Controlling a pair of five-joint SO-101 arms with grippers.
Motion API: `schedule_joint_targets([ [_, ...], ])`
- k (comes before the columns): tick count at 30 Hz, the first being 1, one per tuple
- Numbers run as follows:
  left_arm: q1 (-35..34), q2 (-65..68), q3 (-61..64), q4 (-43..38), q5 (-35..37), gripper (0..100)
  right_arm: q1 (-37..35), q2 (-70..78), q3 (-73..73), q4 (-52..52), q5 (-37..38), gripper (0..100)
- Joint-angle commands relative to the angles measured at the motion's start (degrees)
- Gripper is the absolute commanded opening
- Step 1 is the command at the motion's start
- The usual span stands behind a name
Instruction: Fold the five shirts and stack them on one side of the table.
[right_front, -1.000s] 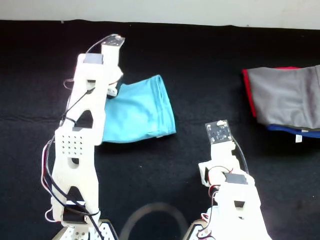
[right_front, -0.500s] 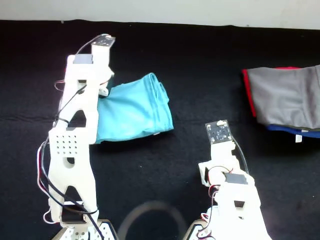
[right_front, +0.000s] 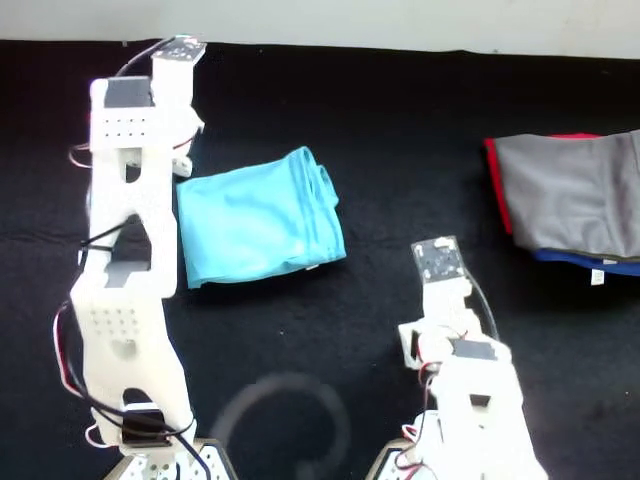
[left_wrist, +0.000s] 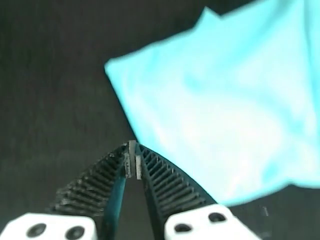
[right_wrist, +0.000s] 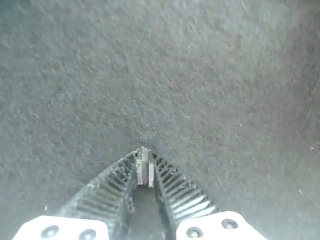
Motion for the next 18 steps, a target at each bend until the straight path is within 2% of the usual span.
schedule_joint_targets([
  [1,-0.5,-7.1,-0.5,6.1,-0.4,1,1.4,-0.5,-11.7,9.3,0.3,1.3],
  [5,-2.6,-12.4,1.5,7.1,-0.3,1,0.7,0.0,-24.3,14.6,0.3,1.3],
  [8,-4.5,-18.5,6.7,7.2,-0.3,1,-2.9,0.2,-32.0,18.2,0.3,1.3],
  [14,-8.7,-34.8,29.4,6.1,-0.7,1,-11.3,9.6,-45.2,22.8,0.1,1.3],
  [18,-13.0,-41.6,51.2,-6.6,-0.7,1,-15.9,21.5,-56.7,24.2,-5.7,1.5],
])
